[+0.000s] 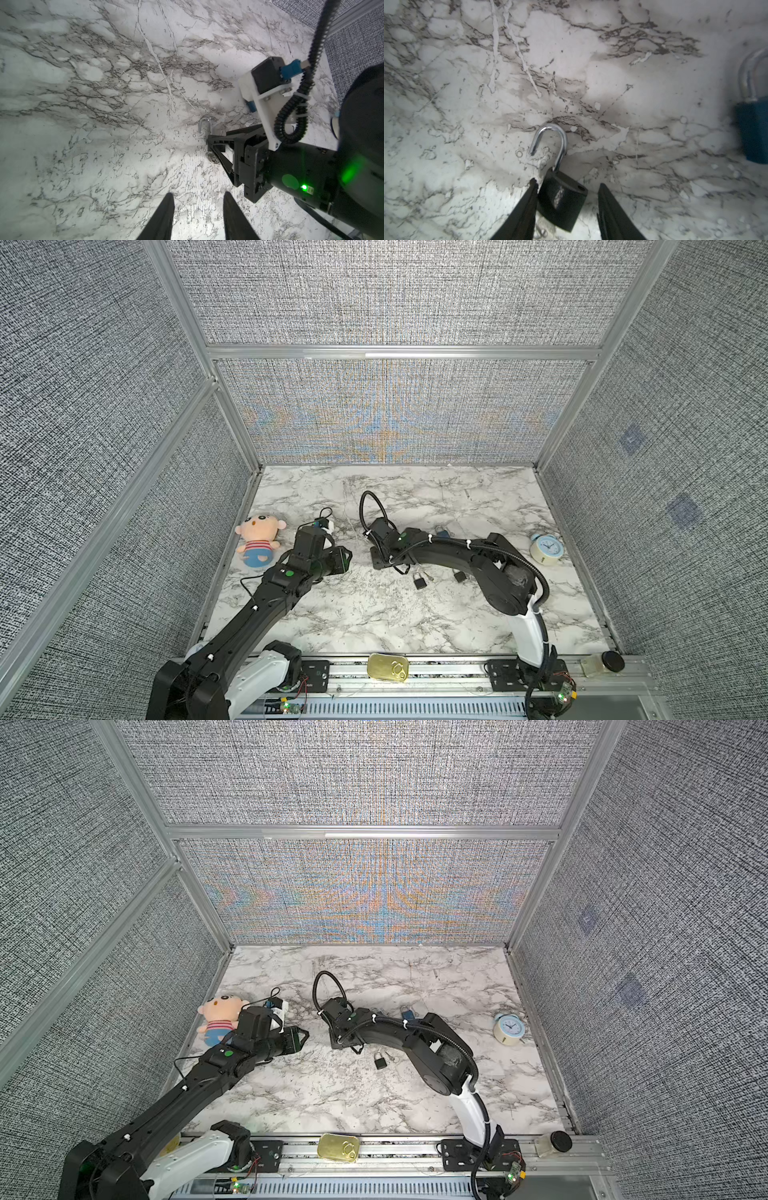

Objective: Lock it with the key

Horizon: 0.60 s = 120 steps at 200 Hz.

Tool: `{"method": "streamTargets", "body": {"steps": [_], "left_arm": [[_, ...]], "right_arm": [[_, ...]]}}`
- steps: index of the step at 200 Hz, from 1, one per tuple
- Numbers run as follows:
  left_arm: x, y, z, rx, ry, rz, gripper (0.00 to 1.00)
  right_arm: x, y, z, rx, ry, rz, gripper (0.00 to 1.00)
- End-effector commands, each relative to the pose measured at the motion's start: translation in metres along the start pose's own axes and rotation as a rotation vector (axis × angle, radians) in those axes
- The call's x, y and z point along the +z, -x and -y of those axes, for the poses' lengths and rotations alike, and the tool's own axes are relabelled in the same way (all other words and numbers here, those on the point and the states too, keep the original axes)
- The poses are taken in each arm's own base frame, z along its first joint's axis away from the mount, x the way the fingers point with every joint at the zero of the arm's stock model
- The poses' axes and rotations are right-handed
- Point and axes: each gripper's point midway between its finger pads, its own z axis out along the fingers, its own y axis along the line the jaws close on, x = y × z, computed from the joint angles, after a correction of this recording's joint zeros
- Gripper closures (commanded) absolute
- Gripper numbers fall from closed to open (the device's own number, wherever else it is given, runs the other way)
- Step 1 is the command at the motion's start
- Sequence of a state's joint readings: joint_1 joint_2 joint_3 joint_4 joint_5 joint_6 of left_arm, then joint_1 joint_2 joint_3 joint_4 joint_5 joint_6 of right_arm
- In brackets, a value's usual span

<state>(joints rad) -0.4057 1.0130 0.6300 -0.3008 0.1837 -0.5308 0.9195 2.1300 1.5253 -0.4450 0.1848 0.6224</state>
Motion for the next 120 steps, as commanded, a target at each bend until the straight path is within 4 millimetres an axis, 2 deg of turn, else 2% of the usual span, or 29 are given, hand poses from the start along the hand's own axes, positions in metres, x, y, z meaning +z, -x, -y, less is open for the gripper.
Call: {"method": "streamTargets", "body": {"steps": [1,54,99,120], "left_arm": [[-0.0006,0.0063,0.0053,0.011,-0.024,0.025,0.58],[0.0028,0.0037,0.0060,0.009,-0.035,0.012,0.58],[0.0031,0.0037,0.0065,0.013,-0.036,0.010,0.58],[0.0046,0.0030,0.0064,0.012,-0.037,0.005,0.58]], "right_arm": [[0.0011,-0.0095,0.0131,0.000,-0.065,-0.035,0.53],[-0.0008,-0.0114,0.0132,-0.033,-0.059,-0.047,0.58],[0.0025,-0.0135,0.0085,-0.054,-0.044,-0.073,0.73],[0.0022,-0.0142,0.0080,-0.054,-0.039,-0.076,0.77]]}}
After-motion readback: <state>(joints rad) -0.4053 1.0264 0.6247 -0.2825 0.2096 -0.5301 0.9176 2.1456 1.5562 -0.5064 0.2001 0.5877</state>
